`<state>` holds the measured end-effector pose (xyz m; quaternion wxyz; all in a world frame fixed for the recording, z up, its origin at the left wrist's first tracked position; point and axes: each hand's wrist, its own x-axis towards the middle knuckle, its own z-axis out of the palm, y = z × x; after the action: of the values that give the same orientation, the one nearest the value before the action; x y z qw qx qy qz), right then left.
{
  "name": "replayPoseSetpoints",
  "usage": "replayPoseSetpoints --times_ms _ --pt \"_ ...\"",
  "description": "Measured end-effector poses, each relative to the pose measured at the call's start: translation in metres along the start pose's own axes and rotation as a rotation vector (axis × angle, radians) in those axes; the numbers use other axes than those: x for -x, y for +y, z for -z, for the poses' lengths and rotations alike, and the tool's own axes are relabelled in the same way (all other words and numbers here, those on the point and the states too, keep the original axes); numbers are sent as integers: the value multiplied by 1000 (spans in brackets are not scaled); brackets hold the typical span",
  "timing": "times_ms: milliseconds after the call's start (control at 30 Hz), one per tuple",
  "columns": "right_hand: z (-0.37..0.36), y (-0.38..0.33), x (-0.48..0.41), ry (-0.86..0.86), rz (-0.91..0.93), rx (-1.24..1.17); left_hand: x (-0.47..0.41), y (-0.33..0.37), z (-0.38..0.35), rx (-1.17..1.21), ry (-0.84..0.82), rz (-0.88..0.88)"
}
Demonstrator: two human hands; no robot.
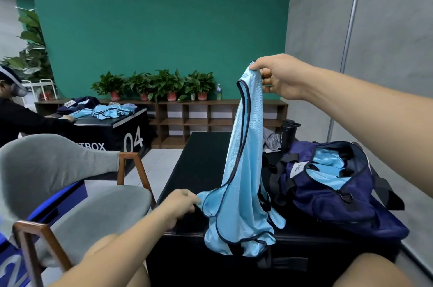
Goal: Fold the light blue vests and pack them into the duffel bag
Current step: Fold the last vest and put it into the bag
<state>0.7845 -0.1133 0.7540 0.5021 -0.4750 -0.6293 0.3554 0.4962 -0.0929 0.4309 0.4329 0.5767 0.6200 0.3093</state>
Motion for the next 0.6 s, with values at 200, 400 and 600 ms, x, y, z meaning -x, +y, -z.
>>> replayPoseSetpoints --times_ms 200,400,600 --pt "20 -5 5 26 19 -34 -8 66 81 260 93 -93" --pt "46 -18 17 104 52 -57 10 142 154 372 177 -330" --pt "70 -35 24 179 71 -131 41 197 205 580 277 -490"
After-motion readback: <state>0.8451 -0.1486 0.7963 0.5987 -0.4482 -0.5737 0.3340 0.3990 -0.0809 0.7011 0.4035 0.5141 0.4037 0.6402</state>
